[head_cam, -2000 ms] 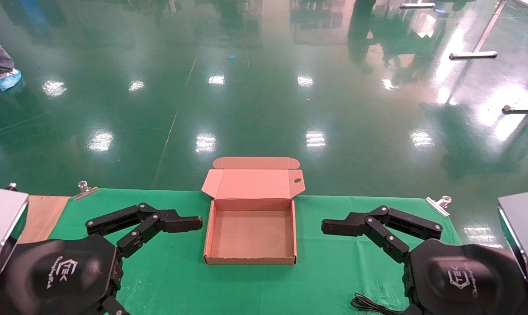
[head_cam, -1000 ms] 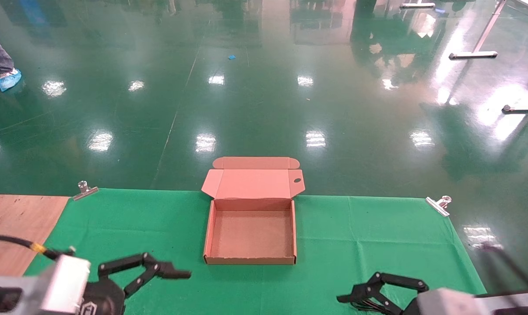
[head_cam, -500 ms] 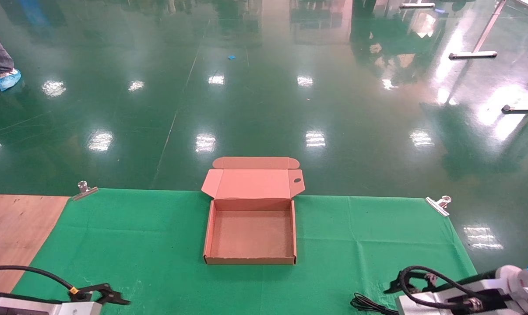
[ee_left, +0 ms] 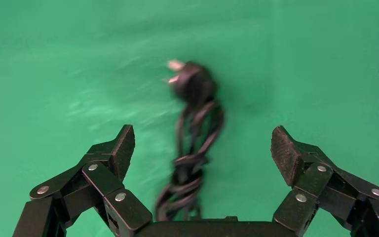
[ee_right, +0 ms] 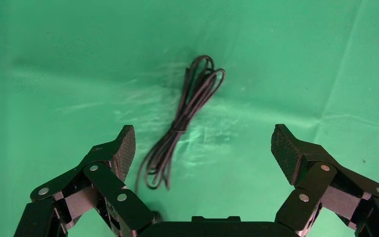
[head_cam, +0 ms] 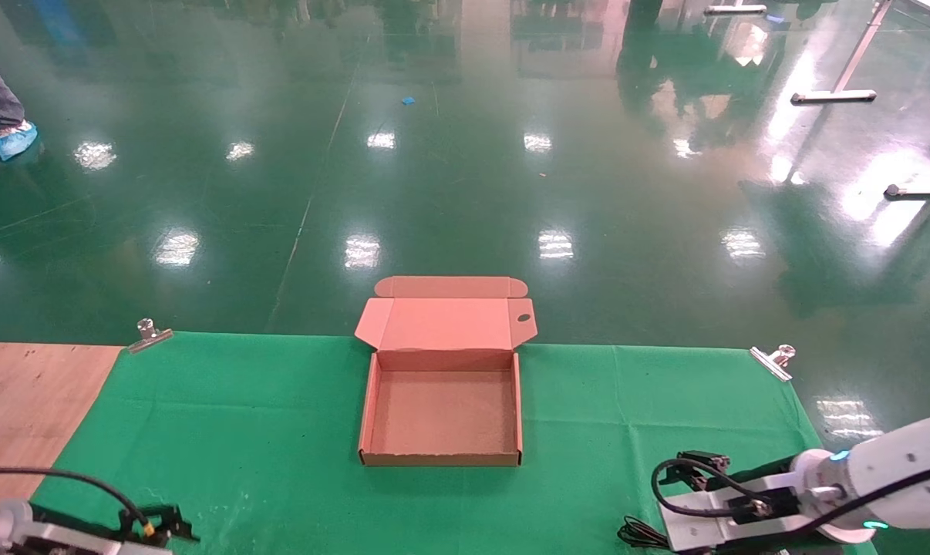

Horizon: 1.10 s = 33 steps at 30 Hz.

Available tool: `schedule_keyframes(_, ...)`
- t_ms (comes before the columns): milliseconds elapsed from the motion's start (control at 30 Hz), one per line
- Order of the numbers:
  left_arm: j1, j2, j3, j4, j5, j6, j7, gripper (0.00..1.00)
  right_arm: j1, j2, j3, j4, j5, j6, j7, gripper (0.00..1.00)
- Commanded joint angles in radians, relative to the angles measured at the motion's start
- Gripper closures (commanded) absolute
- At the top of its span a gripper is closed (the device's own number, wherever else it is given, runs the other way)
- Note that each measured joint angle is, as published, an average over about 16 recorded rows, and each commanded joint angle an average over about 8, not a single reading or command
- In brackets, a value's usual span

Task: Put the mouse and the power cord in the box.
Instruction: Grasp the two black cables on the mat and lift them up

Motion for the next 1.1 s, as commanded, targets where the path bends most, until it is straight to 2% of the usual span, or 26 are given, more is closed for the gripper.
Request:
schedule_keyframes(33,-0.011,0.021,0.012,0.054,0.014,0.003,0.028,0.00,-0.005,-0.023,-0.003,-0.046,-0.008,0.029,-0.025,0.00)
schedule_keyframes(400,-0.064,0.090,0.029,0.249,0.054,-0.077,0.135,0.00,-0.004,-0.096,-0.009,-0.302,-0.001,0.106,-0.177,0.00)
schedule_keyframes(800,-0.105,0.118,0.023,0.390,0.057,-0.158,0.196,0.00,0.034,-0.147,0.003,-0.494,0.027,0.132,-0.295,0.02)
schedule_keyframes(833,-0.109,0.119,0.023,0.398,0.059,-0.167,0.199,0.07,0.037,-0.152,0.003,-0.509,0.028,0.132,-0.302,0.10)
schedule_keyframes(1033,-0.126,0.125,0.024,0.448,0.065,-0.192,0.218,0.82,0.055,-0.179,0.007,-0.591,0.039,0.138,-0.338,0.85)
schedule_keyframes(1067,-0.128,0.126,0.024,0.455,0.065,-0.191,0.224,0.94,0.058,-0.182,0.010,-0.602,0.043,0.139,-0.345,0.95)
schedule_keyframes(1100,-0.130,0.126,0.024,0.462,0.065,-0.190,0.230,1.00,0.060,-0.185,0.011,-0.613,0.046,0.141,-0.352,1.00)
